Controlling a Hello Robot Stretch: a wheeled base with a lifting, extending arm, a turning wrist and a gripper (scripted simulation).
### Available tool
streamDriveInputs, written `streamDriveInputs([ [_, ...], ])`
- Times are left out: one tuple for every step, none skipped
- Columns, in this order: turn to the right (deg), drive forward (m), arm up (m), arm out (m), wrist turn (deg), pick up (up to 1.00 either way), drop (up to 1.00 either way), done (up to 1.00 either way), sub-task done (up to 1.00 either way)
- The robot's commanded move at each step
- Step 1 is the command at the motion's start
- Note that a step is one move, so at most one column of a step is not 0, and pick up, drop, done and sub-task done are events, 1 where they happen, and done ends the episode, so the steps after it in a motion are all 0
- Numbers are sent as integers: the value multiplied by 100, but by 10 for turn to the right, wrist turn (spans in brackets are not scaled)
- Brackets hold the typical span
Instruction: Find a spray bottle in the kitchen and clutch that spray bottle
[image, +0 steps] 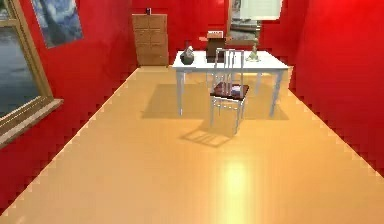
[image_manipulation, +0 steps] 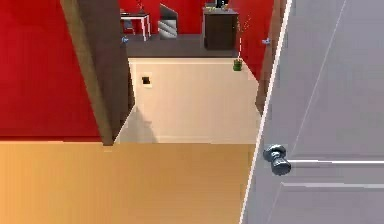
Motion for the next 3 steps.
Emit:
streamDriveInputs([
  [450, 0, 0, 0, 0, 0, 0, 0, 0],
  [210, 0, 0, 0, 0, 0, 0, 0, 0],
  [0, 95, 0, 0, 0, 0, 0, 0, 0],
])
